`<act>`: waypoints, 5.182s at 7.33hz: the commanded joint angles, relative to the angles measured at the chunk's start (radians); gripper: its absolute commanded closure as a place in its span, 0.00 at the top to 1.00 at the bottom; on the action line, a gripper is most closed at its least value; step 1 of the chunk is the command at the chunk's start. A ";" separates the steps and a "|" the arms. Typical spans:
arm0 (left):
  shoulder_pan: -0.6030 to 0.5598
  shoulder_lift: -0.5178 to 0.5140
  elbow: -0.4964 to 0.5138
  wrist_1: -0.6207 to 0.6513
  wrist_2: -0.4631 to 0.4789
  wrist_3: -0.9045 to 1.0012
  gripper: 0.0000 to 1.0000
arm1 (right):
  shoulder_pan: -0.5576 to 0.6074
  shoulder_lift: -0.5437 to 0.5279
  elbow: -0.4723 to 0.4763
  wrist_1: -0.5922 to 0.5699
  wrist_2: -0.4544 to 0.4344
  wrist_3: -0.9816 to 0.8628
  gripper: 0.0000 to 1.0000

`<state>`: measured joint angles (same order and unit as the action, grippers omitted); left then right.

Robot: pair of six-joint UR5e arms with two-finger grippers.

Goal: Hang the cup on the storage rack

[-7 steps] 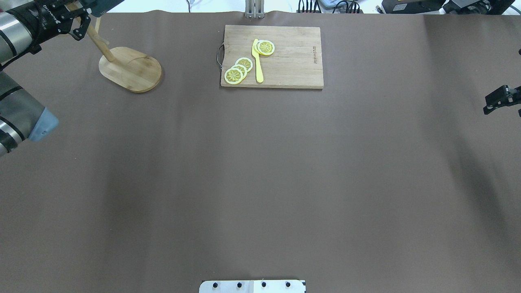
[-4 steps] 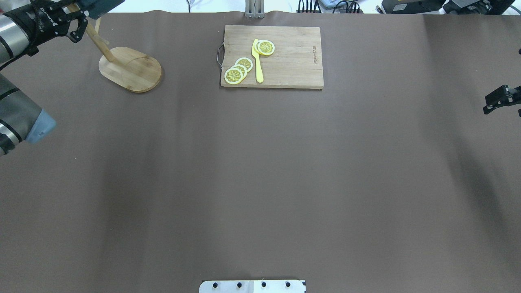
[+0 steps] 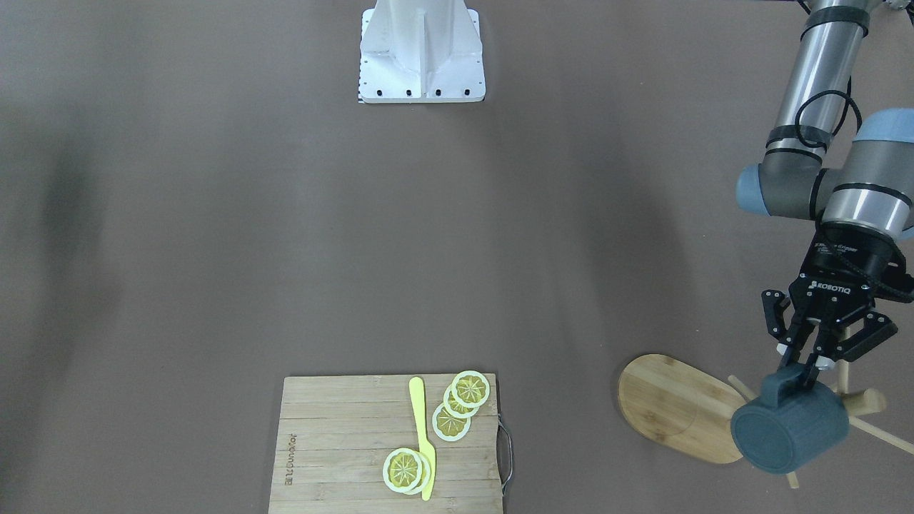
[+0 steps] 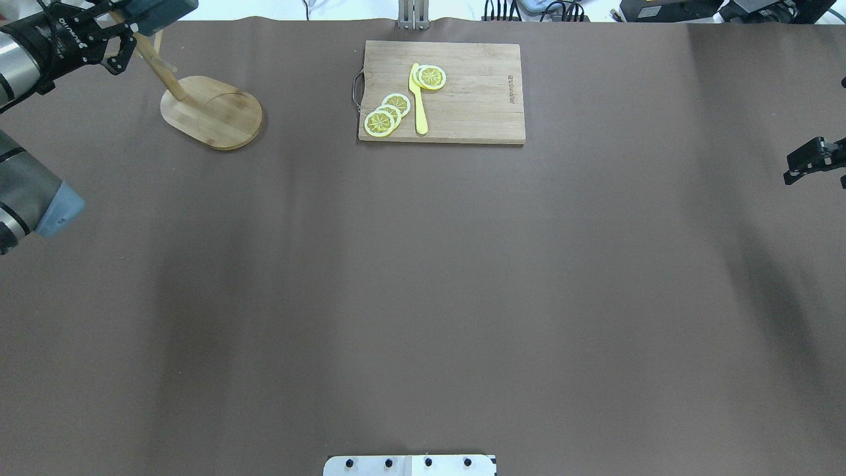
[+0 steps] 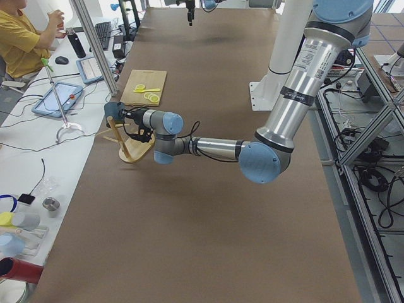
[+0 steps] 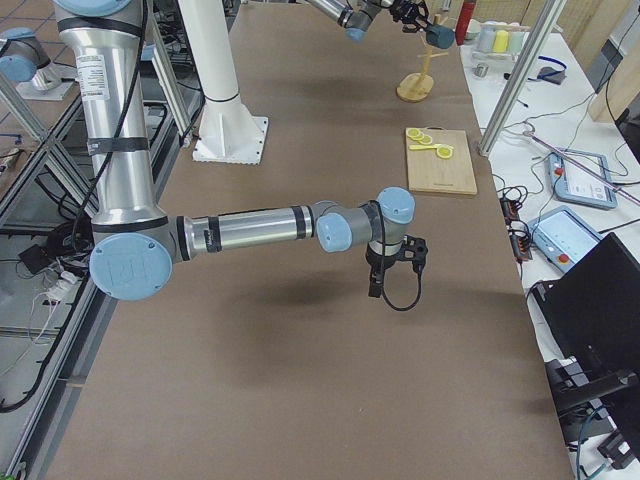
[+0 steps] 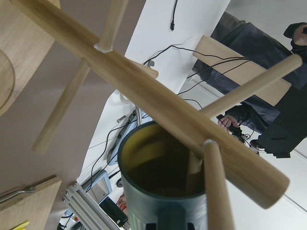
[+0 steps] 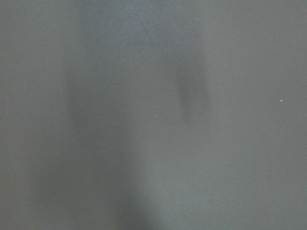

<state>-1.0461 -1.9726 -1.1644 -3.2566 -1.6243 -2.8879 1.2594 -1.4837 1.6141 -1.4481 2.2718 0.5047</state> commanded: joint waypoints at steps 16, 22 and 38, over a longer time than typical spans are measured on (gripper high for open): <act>-0.261 0.454 -0.121 0.001 -0.350 2.024 0.98 | 0.163 -0.061 0.075 0.003 -0.031 -0.118 1.00; -0.365 0.555 -0.334 0.443 -0.644 2.187 0.98 | 0.204 -0.072 0.087 0.015 -0.018 -0.251 1.00; -0.379 0.454 -0.583 1.712 -0.726 2.886 0.98 | 0.259 -0.165 0.030 0.012 0.018 -0.443 1.00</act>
<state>-1.4174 -1.5332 -1.6932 -1.6206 -2.3875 -0.0140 1.5187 -1.6444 1.6414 -1.4356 2.2910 0.0622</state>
